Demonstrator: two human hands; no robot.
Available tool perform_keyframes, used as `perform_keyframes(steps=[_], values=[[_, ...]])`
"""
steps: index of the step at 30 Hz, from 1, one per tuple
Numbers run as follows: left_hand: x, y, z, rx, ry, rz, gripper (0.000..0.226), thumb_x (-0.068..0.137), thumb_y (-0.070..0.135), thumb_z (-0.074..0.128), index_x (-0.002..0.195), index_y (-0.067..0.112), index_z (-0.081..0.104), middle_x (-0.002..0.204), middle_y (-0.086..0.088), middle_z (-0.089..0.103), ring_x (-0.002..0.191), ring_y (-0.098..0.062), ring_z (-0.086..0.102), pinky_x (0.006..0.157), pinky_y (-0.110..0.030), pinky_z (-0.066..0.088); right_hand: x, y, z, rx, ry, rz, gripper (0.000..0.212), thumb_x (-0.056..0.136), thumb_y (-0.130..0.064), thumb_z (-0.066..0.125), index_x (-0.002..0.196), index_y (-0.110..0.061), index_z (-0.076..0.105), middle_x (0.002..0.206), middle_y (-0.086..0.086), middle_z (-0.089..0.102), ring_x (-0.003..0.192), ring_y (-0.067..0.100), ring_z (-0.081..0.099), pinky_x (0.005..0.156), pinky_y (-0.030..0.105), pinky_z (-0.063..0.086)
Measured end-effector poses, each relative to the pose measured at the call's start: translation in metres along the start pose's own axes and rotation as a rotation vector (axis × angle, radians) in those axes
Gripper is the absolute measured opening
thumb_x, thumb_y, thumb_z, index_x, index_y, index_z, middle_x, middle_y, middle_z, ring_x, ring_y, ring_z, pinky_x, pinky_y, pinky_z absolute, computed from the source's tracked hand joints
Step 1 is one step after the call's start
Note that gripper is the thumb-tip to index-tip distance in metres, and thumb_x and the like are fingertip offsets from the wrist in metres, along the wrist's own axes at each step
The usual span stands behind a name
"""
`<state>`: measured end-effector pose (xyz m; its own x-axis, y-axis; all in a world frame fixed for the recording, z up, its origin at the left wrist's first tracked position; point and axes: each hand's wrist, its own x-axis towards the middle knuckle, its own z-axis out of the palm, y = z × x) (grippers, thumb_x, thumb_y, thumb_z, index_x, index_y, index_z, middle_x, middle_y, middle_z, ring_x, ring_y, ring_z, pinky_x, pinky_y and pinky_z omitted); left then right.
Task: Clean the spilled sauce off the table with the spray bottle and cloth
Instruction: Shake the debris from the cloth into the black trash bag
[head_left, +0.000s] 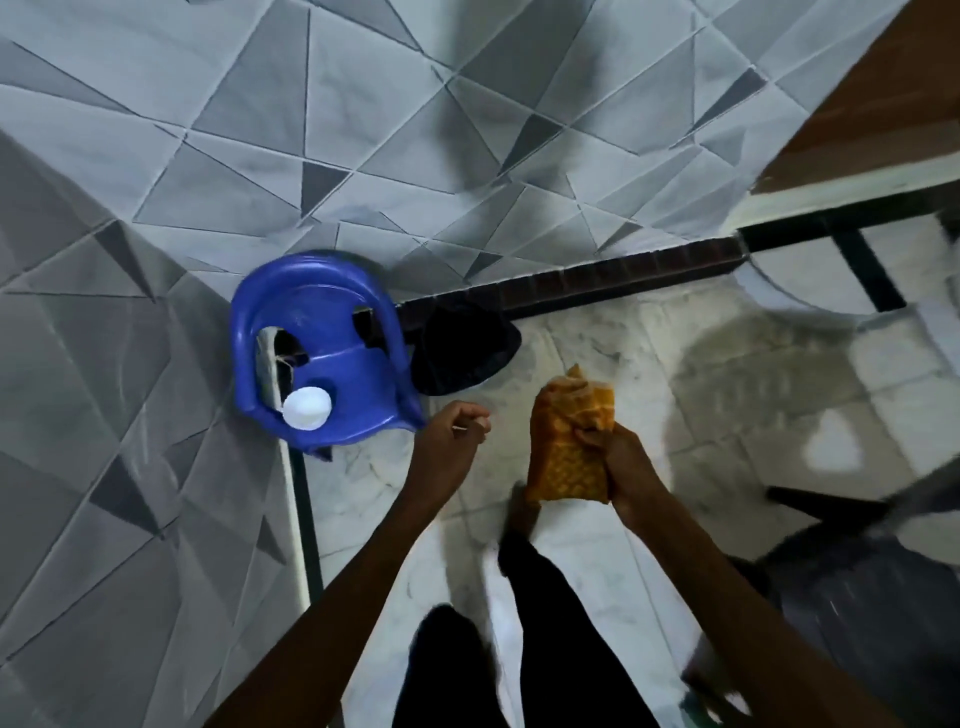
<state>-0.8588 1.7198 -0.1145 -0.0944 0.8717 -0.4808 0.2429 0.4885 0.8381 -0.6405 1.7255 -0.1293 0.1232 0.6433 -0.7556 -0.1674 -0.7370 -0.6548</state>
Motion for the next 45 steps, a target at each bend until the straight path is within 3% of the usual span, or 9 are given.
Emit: perform_keyframes(steps=[7,13,17,21,26,34,37,40,45], values=[[0.211,-0.088,0.014,-0.032,0.109,-0.231,0.021,0.091,0.014,0.062,0.11,0.023,0.061,0.107,-0.007,0.068,0.098,-0.023,0.065,0.088,-0.039,0.053,0.195,0.006,0.057,-0.104,0.047,0.066,0.03,0.089,-0.012,0.069,0.119,-0.013,0.068,0.113,0.015,0.073,0.103,0.037,0.069,0.095,0.058,0.054],[0.388,-0.208,0.037,0.019,0.203,-0.48,0.046,0.084,0.014,0.065,0.127,0.009,0.052,0.112,-0.016,0.065,0.101,-0.033,0.064,0.082,-0.038,0.052,0.35,0.058,0.104,-0.126,0.069,0.144,0.022,0.094,-0.01,0.06,0.113,-0.017,0.068,0.108,0.012,0.074,0.1,0.034,0.07,0.091,0.053,0.057],[0.474,-0.273,0.033,0.027,0.218,-0.597,0.07,0.087,0.01,0.062,0.149,0.006,0.03,0.145,-0.022,0.042,0.128,-0.04,0.048,0.106,-0.043,0.043,0.417,0.083,0.129,-0.123,0.081,0.192,0.018,0.096,-0.013,0.055,0.102,-0.019,0.071,0.094,0.003,0.076,0.089,0.027,0.073,0.071,0.036,0.059],[0.539,-0.337,0.026,-0.144,0.192,-0.702,0.094,0.071,0.031,0.072,0.152,0.014,0.026,0.146,-0.017,0.043,0.129,-0.039,0.047,0.106,-0.052,0.044,0.459,0.097,0.145,-0.129,0.076,0.203,0.021,0.091,-0.004,0.057,0.097,-0.02,0.07,0.09,0.002,0.076,0.084,0.025,0.073,0.071,0.036,0.059],[0.551,-0.343,0.035,-0.434,0.109,-0.732,0.049,0.098,0.01,0.058,0.144,0.014,0.042,0.133,-0.01,0.055,0.116,-0.032,0.057,0.095,-0.05,0.051,0.478,0.103,0.148,-0.107,0.094,0.221,0.026,0.085,-0.014,0.064,0.11,-0.019,0.071,0.104,0.006,0.077,0.096,0.029,0.073,0.086,0.046,0.059],[0.514,-0.305,0.039,-0.221,0.128,-0.677,0.044,0.095,0.013,0.062,0.137,0.009,0.052,0.132,-0.017,0.059,0.112,-0.039,0.06,0.082,-0.043,0.056,0.427,0.07,0.116,-0.011,0.178,0.23,0.03,0.081,-0.007,0.064,0.108,-0.015,0.073,0.105,0.014,0.076,0.098,0.035,0.072,0.087,0.052,0.058],[0.468,-0.272,0.034,-0.136,0.026,-0.596,0.053,0.089,0.019,0.067,0.139,0.015,0.051,0.132,-0.01,0.06,0.109,-0.033,0.061,0.086,-0.043,0.056,0.368,0.049,0.098,0.058,0.192,0.237,0.029,0.084,-0.003,0.064,0.11,-0.012,0.072,0.105,0.012,0.076,0.093,0.03,0.074,0.078,0.042,0.061],[0.404,-0.228,0.03,-0.034,-0.057,-0.579,0.068,0.077,0.023,0.067,0.142,0.02,0.047,0.138,-0.011,0.055,0.12,-0.037,0.056,0.097,-0.056,0.05,0.283,0.031,0.077,0.144,0.204,0.248,0.026,0.085,0.0,0.065,0.108,-0.009,0.072,0.101,0.013,0.076,0.087,0.029,0.074,0.07,0.036,0.06],[0.268,-0.146,0.029,0.153,-0.257,-0.371,0.055,0.089,0.005,0.059,0.142,0.016,0.046,0.136,-0.013,0.056,0.121,-0.034,0.055,0.104,-0.055,0.045,0.116,0.029,0.039,0.234,0.257,0.219,0.027,0.087,-0.005,0.064,0.112,-0.013,0.07,0.102,0.012,0.077,0.093,0.031,0.074,0.073,0.04,0.059]])
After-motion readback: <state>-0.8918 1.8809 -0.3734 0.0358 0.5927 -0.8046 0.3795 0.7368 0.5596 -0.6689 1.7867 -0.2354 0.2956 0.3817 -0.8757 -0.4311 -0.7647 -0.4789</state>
